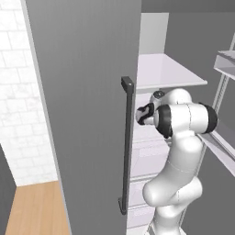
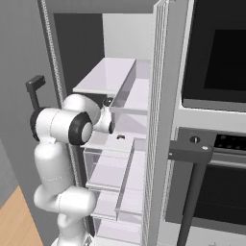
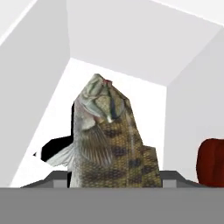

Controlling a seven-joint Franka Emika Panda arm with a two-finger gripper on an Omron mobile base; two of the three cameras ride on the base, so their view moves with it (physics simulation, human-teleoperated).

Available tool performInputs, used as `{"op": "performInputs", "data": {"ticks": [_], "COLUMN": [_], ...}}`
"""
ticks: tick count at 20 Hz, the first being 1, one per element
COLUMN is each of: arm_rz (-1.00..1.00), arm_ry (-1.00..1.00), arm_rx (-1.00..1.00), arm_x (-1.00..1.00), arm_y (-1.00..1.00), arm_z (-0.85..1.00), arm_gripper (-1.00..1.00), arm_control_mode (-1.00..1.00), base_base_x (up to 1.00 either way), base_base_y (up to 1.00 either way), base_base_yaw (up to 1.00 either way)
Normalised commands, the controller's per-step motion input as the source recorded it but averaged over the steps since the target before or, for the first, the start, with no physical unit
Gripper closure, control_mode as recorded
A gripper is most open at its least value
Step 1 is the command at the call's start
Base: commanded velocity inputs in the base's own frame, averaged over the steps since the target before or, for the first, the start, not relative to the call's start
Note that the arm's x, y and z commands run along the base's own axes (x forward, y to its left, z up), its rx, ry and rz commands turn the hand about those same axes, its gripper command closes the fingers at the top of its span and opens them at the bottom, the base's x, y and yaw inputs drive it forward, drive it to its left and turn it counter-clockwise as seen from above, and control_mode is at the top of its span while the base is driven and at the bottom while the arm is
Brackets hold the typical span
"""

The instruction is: Place one bell pepper and one fish in each tupperware on the nearby counter, to pack two identical lunches.

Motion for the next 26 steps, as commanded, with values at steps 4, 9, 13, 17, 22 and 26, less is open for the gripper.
{"op": "performInputs", "data": {"ticks": [4, 9, 13, 17, 22, 26], "arm_rz": [0.00, 0.00, 0.00, 0.00, 0.00, 0.01], "arm_ry": [-0.01, -0.10, -0.17, -0.15, -0.01, 0.18], "arm_rx": [-0.03, 0.09, 0.19, 0.11, 0.02, -0.03], "arm_x": [-1.00, -1.00, -1.00, -1.00, -1.00, -1.00], "arm_y": [0.12, -0.20, -0.32, -0.02, 0.00, 0.29], "arm_z": [-0.59, 0.10, 0.46, 0.74, 1.00, 0.88], "arm_gripper": [1.00, 1.00, 1.00, 1.00, 1.00, 1.00], "arm_control_mode": [-1.00, -1.00, -1.00, -1.00, -1.00, -1.00], "base_base_x": [0.00, 0.00, 0.00, 0.00, 0.00, 0.00], "base_base_y": [0.00, 0.00, 0.00, 0.00, 0.00, 0.00], "base_base_yaw": [0.00, 0.00, 0.00, 0.00, 0.00, 0.00]}}
